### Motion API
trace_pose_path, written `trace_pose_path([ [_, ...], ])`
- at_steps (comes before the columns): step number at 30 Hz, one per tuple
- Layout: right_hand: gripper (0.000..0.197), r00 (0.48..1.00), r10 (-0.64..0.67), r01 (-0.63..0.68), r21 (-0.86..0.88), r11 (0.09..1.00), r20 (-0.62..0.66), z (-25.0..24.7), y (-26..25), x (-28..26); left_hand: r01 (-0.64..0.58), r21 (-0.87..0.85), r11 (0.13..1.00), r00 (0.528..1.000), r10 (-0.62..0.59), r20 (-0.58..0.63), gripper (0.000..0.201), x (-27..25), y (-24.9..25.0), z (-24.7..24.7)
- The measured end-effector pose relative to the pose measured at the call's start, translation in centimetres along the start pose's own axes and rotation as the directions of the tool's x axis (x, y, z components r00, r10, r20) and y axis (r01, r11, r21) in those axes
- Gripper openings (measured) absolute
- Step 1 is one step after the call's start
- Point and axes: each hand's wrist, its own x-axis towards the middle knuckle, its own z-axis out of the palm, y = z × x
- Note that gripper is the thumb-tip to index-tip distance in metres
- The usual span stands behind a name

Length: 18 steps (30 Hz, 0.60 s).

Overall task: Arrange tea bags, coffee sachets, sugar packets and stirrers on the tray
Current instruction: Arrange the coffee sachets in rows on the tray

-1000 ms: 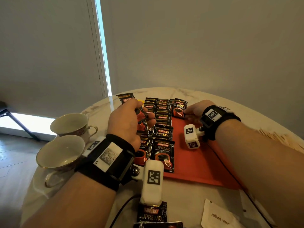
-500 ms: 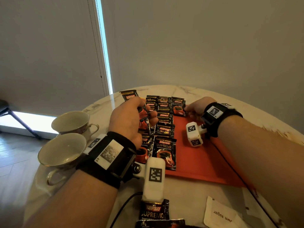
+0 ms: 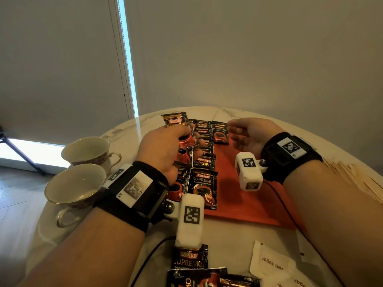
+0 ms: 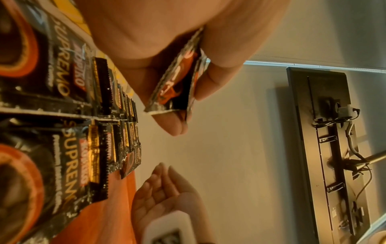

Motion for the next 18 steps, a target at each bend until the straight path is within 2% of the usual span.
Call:
trace_pose_path([
  [3,0.023,0.967,-0.011,0.014,-0.009,1.0,0.255,1.3,-0.1,-3.8,-0.016,0.071,0.997,1.0,0.015,0.017,0.009,-0.3,-0.2,0.2],
  [6,0.019,0.918,-0.086,0.116,-0.054,0.992,0.386,2.7,0.3,-5.9,-0.031,0.13,0.991,0.998,0.023,0.063,0.012,-0.7,-0.6,0.4],
  [8,0.009,0.918,-0.165,0.187,-0.026,0.982,0.359,3.3,0.5,-6.3,-0.034,0.162,0.986,0.997,0.023,0.071,0.018,-0.8,-0.8,0.4],
  [10,0.009,0.928,-0.192,0.193,0.03,0.981,0.319,3.4,0.7,-6.2,-0.043,0.175,0.984,0.997,0.031,0.072,0.021,-0.7,-0.8,0.3],
  [13,0.017,0.944,-0.164,0.141,0.101,0.985,0.287,3.1,0.8,-5.8,-0.053,0.18,0.982,0.995,0.037,0.091,0.021,-0.6,-0.5,0.1],
  [18,0.013,0.969,-0.07,0.009,0.247,0.969,0.238,3.2,0.5,-5.6,-0.034,0.151,0.988,0.994,0.018,0.105,0.028,-0.5,-0.2,-0.1],
])
